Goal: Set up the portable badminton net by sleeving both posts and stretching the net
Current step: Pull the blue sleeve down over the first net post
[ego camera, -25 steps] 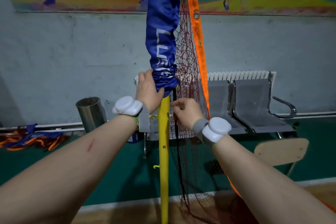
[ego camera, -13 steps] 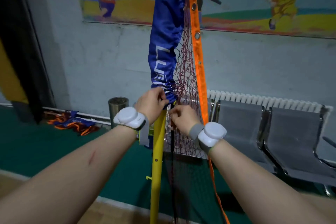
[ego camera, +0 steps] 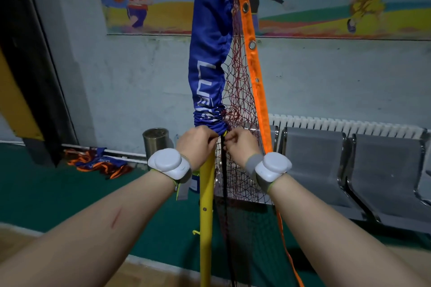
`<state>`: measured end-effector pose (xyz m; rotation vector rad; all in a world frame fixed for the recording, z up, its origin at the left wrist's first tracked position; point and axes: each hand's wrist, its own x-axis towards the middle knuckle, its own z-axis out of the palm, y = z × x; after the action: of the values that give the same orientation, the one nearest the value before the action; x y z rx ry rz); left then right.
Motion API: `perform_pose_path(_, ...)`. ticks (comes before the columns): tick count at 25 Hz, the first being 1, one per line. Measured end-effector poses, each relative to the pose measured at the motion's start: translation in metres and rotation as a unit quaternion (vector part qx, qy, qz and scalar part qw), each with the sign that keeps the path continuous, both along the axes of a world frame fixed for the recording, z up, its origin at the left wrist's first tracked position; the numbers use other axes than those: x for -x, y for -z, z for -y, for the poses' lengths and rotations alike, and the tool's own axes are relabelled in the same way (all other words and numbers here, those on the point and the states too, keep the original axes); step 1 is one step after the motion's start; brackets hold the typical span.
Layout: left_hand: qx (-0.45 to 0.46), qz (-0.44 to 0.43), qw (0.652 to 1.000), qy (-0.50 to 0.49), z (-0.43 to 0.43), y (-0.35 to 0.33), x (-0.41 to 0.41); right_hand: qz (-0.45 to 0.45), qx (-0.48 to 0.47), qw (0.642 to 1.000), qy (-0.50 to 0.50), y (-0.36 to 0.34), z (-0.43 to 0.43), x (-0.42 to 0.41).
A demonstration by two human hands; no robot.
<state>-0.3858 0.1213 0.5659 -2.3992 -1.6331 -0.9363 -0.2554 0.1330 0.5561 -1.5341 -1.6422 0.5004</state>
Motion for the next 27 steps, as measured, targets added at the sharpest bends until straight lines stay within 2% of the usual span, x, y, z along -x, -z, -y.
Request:
perform_pose_path(4, -0.008, 0.008, 1.000, -0.011, -0.004, -0.006, -0.004, -0.017, -0.044, 0.998, -0.036, -0.016, -0.013, -0.011)
perform_pose_path(7, -0.018, 0.018, 0.999, -0.038, -0.005, -0.007, -0.010, -0.011, -0.035, 0.995, -0.089, -0.023, -0.024, -0.017)
perform_pose_path(12, -0.025, 0.008, 0.998, -0.051, 0.000, -0.010, -0.009, -0.002, -0.048, 0.994, -0.102, -0.035, -0.038, -0.019)
perform_pose_path(22, -0.017, -0.005, 0.990, -0.142, 0.001, -0.026, -0.031, 0.003, -0.048, 0.983, -0.178, -0.060, -0.054, -0.026)
perform_pose_path(27, -0.036, -0.095, 0.976, -0.193, 0.002, -0.020, -0.035, -0.035, -0.030, 0.977, -0.209, -0.060, -0.059, -0.028)
